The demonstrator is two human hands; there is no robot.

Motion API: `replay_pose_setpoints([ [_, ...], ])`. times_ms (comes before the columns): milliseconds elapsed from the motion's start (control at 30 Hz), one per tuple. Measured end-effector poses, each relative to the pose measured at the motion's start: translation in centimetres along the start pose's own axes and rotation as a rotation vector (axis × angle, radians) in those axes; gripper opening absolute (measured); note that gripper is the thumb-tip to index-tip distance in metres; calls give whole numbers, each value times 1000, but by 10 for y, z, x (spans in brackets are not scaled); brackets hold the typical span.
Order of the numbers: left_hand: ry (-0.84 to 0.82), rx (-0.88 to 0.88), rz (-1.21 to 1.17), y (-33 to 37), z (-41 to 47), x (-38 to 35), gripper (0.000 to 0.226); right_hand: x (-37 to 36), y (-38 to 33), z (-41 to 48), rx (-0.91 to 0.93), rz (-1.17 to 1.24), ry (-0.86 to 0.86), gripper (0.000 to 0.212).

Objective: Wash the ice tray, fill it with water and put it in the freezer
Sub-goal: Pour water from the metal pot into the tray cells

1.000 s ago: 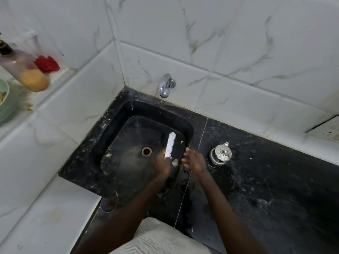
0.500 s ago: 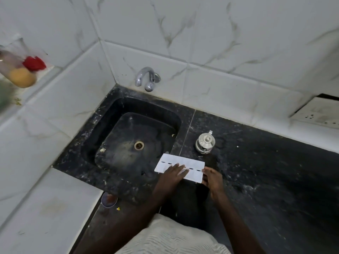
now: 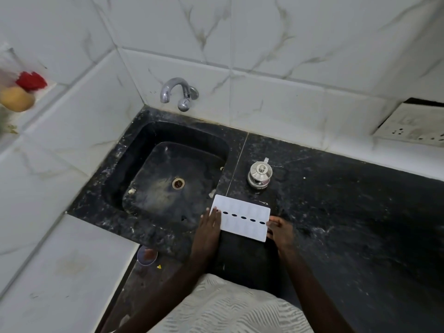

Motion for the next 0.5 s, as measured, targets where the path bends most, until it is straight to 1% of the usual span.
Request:
replay_pose_setpoints([
  [67,-35,100,-70,-10,-2,-7,69,2,3,4,13,-9,12,18],
  [100,-53,131,-113,-12,-2,-9,67,3,4,5,17,-10,13,18],
  [133,-64,145,-187,-11,-3,-5,57,3,4,7,19,-11,9,18],
  [167,-89,217,-249,-12,-3,-1,51,2,6,9,17,-13,6,17],
  [200,-94,253,-278,-9,-3,6,54,2,7,9,14,-15,4,16],
  [233,-119,267,-358,-8,-1,4,57,2,8,11,17,-25,4,16],
  [300,-82,224,-285,-6,1,6,54,5,3,11,44,-66,17,16],
  [333,-59,212,-298,-7,3,6,55,7,-1,10,61,-90,28,16],
  [400,-67,235,-363,-12,5,5,57,11,-5,12,79,-125,44,16],
  [500,-123,293,-384,-14,5,9,62,16,-5,20,74,-183,66,17],
])
Point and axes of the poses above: each hand's wrist, its own z-axis towards the middle knuckle, its own x-axis out of the back of the hand, y = z × x, the point moved 8 cm from there along z, towards the middle knuckle, and after that the axes turned 1 degree about z, right-handed, at the moved point
